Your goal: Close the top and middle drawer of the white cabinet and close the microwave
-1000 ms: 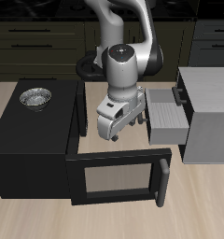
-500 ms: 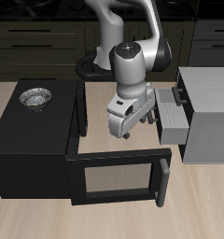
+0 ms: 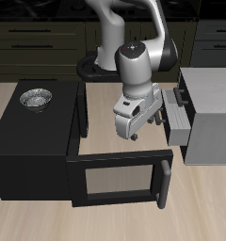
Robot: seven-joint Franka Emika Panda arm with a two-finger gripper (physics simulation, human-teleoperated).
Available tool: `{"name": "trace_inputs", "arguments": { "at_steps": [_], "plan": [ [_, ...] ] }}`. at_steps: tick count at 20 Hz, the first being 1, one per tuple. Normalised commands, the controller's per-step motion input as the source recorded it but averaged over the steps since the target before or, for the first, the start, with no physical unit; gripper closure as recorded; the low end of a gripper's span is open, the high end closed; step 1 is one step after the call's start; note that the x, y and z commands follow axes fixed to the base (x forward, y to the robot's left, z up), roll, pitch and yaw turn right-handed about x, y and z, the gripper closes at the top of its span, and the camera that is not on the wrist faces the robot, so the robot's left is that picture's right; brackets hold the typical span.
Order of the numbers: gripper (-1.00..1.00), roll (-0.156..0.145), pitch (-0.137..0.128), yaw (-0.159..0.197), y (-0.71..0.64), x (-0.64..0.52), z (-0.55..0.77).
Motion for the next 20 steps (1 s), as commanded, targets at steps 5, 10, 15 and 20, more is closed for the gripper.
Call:
{"name": "trace_inputs", "arguments": {
  "at_steps": [5,10,15,20],
  "plan": [
    [-1.00,0.040,-0.013,0.003,0.23,-0.03,-0.06],
    [-1.00,0.062,-0.010,0.026,0.31,-0.06,-0.14],
    [-1.00,0.060,-0.045,0.030,0.31,-0.12,-0.01],
    [-1.00,0.065,-0.031,0.015,0.41,-0.02,-0.02]
  ]
}}
